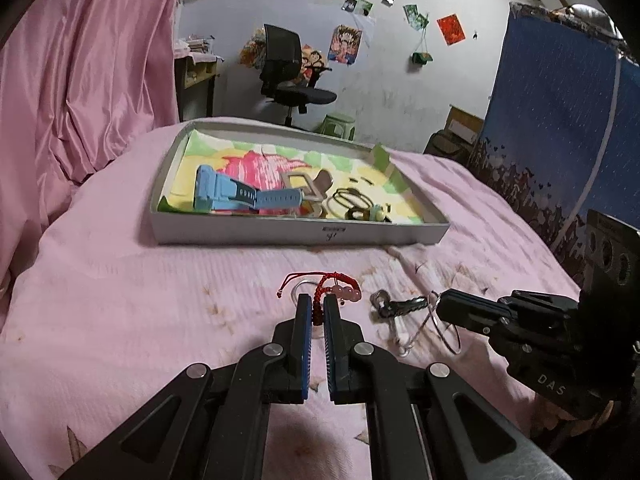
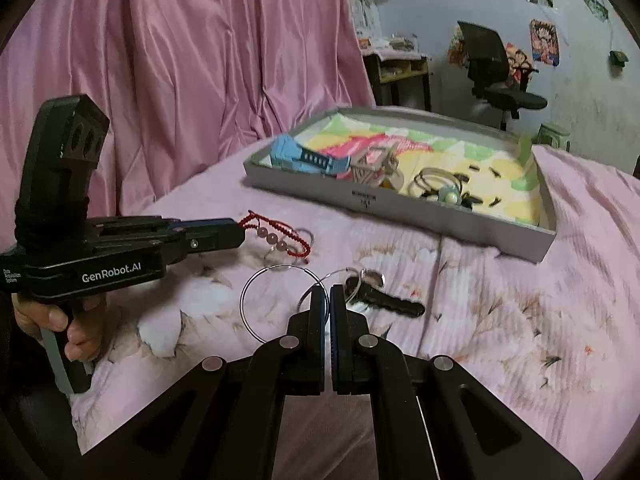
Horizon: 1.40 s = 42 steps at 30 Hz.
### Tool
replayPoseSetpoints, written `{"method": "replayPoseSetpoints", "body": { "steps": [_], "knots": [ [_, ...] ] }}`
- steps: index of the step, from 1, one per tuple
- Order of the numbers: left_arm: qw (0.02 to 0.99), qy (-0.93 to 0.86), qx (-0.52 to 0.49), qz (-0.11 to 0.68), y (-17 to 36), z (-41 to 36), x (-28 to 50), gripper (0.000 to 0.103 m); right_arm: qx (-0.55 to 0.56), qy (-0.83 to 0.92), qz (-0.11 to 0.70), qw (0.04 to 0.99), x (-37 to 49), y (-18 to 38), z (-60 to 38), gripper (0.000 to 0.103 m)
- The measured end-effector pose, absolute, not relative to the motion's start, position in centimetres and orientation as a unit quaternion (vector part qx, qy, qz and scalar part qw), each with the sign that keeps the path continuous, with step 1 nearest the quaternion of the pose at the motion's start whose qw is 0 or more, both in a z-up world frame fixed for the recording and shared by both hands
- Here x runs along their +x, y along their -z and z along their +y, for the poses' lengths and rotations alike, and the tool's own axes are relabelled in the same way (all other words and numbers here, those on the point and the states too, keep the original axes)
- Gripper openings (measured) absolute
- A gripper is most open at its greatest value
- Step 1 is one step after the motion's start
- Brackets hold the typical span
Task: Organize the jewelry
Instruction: 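Grasp the red-cord keychain with the left tool while the right tool grasps the silver rings, then drop the red-cord keychain in the tray with the left tool while the right tool drops the rings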
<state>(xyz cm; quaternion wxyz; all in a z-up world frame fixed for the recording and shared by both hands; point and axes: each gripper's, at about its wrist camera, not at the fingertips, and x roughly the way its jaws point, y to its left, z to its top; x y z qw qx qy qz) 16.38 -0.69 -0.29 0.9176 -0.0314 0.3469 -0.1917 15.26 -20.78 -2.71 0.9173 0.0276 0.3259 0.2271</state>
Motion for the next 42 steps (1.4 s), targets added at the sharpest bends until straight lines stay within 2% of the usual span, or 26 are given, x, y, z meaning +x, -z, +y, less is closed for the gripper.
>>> {"method": "replayPoseSetpoints", "body": {
  "steps": [12,24,32,42],
  "knots": [
    [0.935,0.189,-0.061,0.295,-1.7,0.0,17.0,0.006,0.041,-0.188,0.254,0.948,15.3,0.7,-22.3,0.003],
    [0.948,0.147,-0.077,0.271,-2.7,0.3,23.4,0.006,0.037,-0.136,0.201,0.969,21.4,-1.8,-23.3,0.003],
    [0.941,0.13,-0.068,0.304,-1.0,0.2,27.1,0.006,0.044,-0.099,0.238,0.965,26.6,0.0,-23.3,0.003],
    [0.926,0.121,-0.062,0.353,0.8,-0.1,28.2,0.007,0.028,-0.083,0.293,0.952,28.3,2.3,-22.5,0.003]
  ]
}}
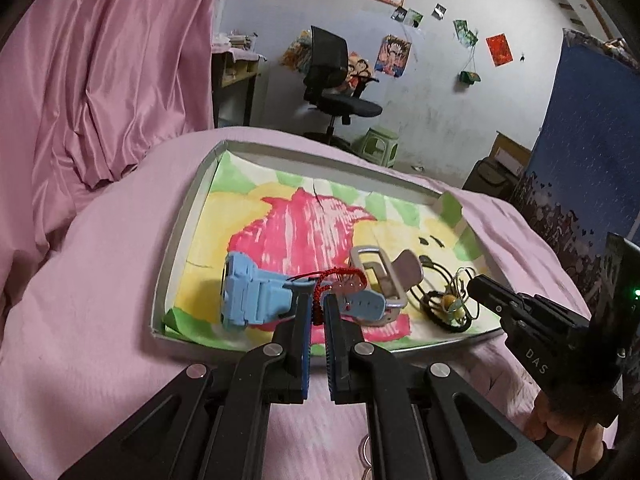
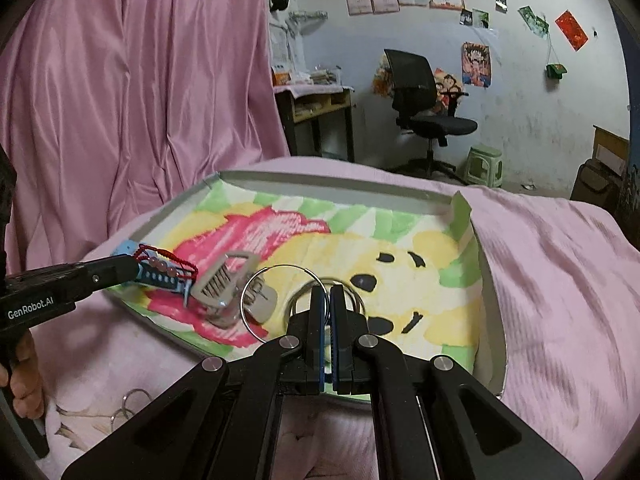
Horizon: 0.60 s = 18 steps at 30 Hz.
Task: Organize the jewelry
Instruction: 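Drop the red-cord keychain in the tray with the left tool while the right tool drops the rings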
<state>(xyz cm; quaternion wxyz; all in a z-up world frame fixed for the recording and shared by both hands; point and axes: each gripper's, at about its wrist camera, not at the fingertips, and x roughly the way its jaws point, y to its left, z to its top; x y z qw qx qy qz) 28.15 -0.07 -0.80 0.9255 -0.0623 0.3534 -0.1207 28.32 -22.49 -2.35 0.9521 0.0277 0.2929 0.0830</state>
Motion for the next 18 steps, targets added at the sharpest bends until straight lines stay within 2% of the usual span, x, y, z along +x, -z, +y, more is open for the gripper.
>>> {"method": "replayPoseSetpoints", "body": {
  "steps": [13,15,18],
  "knots": [
    [0.919,0.111,-0.053,0.375,1.53,-0.15,28.43,0.008,0.013,-0.073,0.329,0.942,28.78,3.15,-22.61,0.003],
    [0.92,0.114,-0.05,0.373,1.45,-0.24,28.21,0.011,0.012,-0.07,0.332,0.941,28.9,3.21,-22.65,0.003],
    [0.922,0.116,-0.048,0.365,1.25,-0.34,27.74,0.026,0.01,-0.067,0.336,0.939,28.89,3.27,-22.76,0.003]
  ]
}}
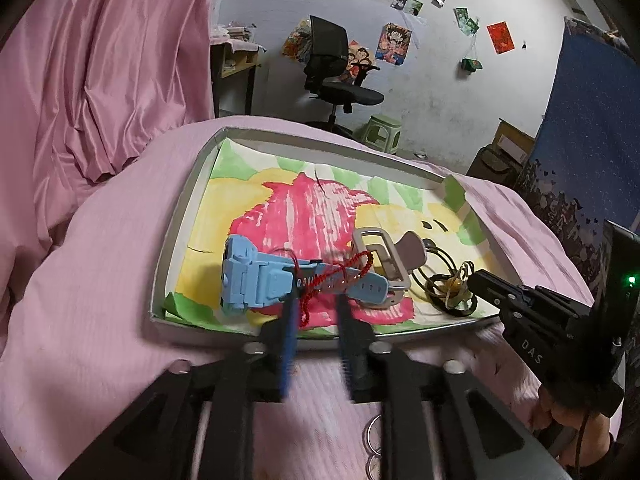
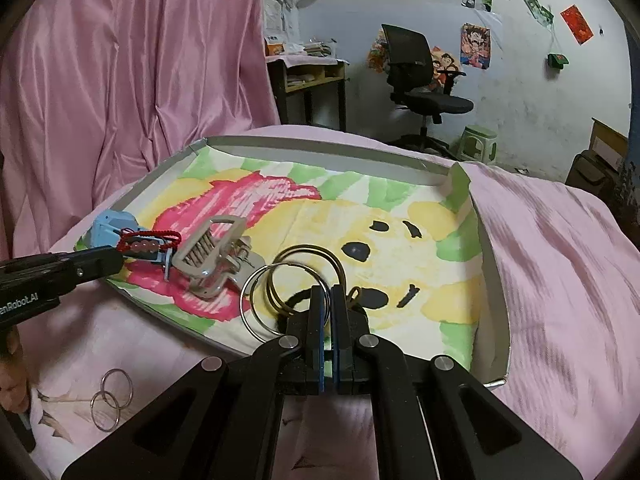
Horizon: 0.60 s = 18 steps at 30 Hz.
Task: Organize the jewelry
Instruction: 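Drop the red-cord keychain in the tray with the left tool while the right tool drops the rings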
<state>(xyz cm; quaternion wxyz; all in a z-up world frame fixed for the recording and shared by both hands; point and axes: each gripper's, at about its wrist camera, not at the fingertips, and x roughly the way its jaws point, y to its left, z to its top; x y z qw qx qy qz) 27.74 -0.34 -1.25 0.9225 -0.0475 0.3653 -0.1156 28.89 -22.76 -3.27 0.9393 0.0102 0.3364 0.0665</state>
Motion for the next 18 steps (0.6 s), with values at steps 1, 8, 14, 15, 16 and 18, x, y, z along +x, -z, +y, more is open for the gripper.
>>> {"method": "replayPoseSetpoints", "body": {
  "steps": [1,8,14,15,16,18],
  "knots": [
    [0.924,0.115,-0.047,0.362,1.1,-0.4,27.6,0.032,0.009,-0.066,0.337,0.939,28.8,3.3,-22.8,0.003],
    [0.929,0.11,-0.051,0.35,0.7,-0.2,26.7,0.049,0.002,-0.064,0.331,0.941,28.2,2.9,-22.8,0.004],
    [0.939,0.094,-0.052,0.327,-0.2,0.2,25.2,0.07,0.004,-0.063,0.311,0.948,27.0,2.0,-23.0,0.02],
    [0.94,0.092,-0.052,0.325,-0.3,0.3,25.0,0.071,0.005,-0.062,0.304,0.951,26.5,1.8,-23.1,0.027],
    [0.942,0.088,-0.052,0.319,-0.5,0.3,24.6,0.075,0.007,-0.062,0.296,0.953,26.1,1.5,-23.1,0.038],
    [0.947,0.079,-0.051,0.308,-0.9,0.5,23.9,0.081,0.008,-0.063,0.283,0.957,25.4,1.0,-23.2,0.041]
  ]
}}
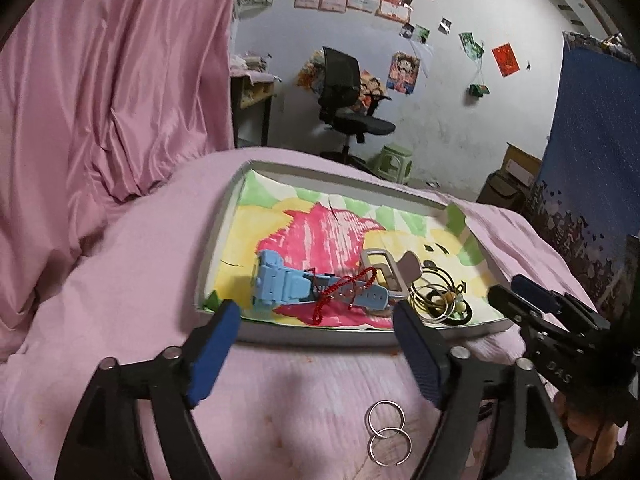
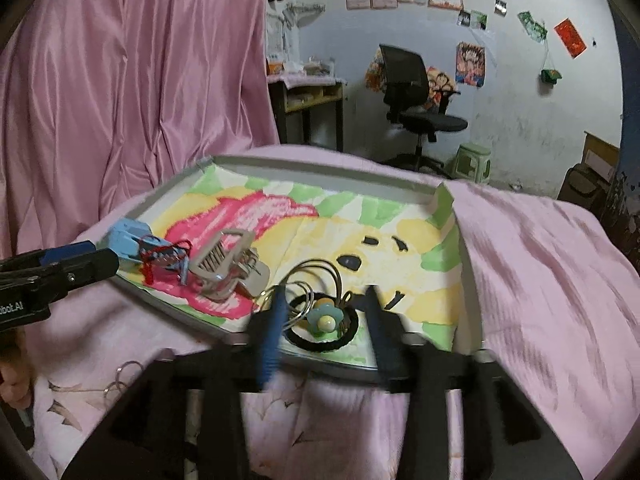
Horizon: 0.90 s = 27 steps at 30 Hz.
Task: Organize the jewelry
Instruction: 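Drop the red-cord keychain in the tray with the left tool while the right tool drops the rings, then move both tools back toward the silver rings and black beaded keychain on the bed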
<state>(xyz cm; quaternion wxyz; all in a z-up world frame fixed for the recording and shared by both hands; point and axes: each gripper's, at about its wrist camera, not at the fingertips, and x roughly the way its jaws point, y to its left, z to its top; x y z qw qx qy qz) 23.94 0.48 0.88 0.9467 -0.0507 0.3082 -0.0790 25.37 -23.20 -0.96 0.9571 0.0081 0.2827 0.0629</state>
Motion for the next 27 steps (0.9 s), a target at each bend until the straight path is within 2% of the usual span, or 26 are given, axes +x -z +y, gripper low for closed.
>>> {"method": "replayPoseSetpoints", "body": {
  "steps": [3,8,18,27],
  "knots": [
    [0.953,0.07,-0.046,0.291,-1.3,0.6,22.7,0.089,0.01,-0.066,0.268,0.961,24.3,0.3,-23.3,0.043],
    [0.963,0.057,-0.03,0.263,-1.9,0.7,20.5,0.097,0.019,-0.074,0.235,0.969,21.7,-0.8,-23.3,0.065],
    [0.971,0.067,-0.015,0.23,-2.5,0.7,16.7,0.101,0.03,-0.081,0.19,0.978,17.1,-1.9,-23.6,0.09],
    [0.97,0.071,-0.003,0.231,-2.2,0.7,14.3,0.101,0.034,-0.072,0.175,0.981,14.5,-2.0,-24.4,0.097]
  ]
}}
